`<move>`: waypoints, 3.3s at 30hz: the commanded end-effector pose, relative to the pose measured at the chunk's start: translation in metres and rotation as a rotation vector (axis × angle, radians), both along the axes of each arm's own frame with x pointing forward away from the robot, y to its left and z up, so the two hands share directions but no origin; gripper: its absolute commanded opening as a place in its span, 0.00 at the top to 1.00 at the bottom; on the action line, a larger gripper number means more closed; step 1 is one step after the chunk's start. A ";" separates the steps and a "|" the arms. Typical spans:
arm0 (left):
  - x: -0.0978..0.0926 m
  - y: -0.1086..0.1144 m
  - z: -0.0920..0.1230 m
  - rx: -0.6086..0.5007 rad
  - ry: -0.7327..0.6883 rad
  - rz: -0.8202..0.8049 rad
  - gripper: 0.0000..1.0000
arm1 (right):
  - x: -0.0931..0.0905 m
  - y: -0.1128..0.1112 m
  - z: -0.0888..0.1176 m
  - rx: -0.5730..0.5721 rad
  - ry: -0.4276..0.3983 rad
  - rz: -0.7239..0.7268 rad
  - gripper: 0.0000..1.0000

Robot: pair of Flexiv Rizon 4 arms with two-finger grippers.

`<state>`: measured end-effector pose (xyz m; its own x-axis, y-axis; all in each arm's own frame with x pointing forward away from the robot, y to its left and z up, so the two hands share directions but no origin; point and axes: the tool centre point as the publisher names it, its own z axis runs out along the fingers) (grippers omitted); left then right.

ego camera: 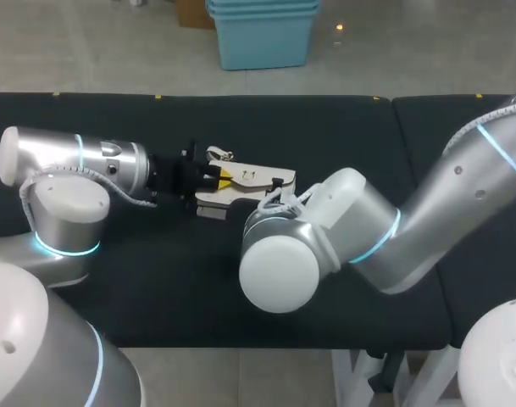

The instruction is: Pick up the bag, open it, inspect its contents, close it, and place it on the opposite side

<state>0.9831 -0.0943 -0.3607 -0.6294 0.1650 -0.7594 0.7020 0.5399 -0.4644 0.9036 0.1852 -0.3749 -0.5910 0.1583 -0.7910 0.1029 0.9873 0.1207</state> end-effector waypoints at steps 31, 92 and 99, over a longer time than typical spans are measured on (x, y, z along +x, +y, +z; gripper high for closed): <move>-0.026 0.034 0.093 -0.139 0.389 0.165 0.00 | -0.003 -0.006 0.053 0.092 0.096 0.001 0.00; -0.040 0.074 0.123 -0.056 1.859 1.304 0.00 | 0.043 -0.062 0.103 0.779 1.085 -1.120 0.00; -0.052 0.083 0.102 -0.182 2.000 1.291 0.00 | 0.025 -0.071 0.089 1.036 1.112 -1.229 0.00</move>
<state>0.9272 -0.0123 -0.2495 -0.4609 -0.6950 0.5519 -0.8874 0.3656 -0.2807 0.9278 0.1181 -0.2830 -0.3732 0.9062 0.1988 0.9276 0.3681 0.0635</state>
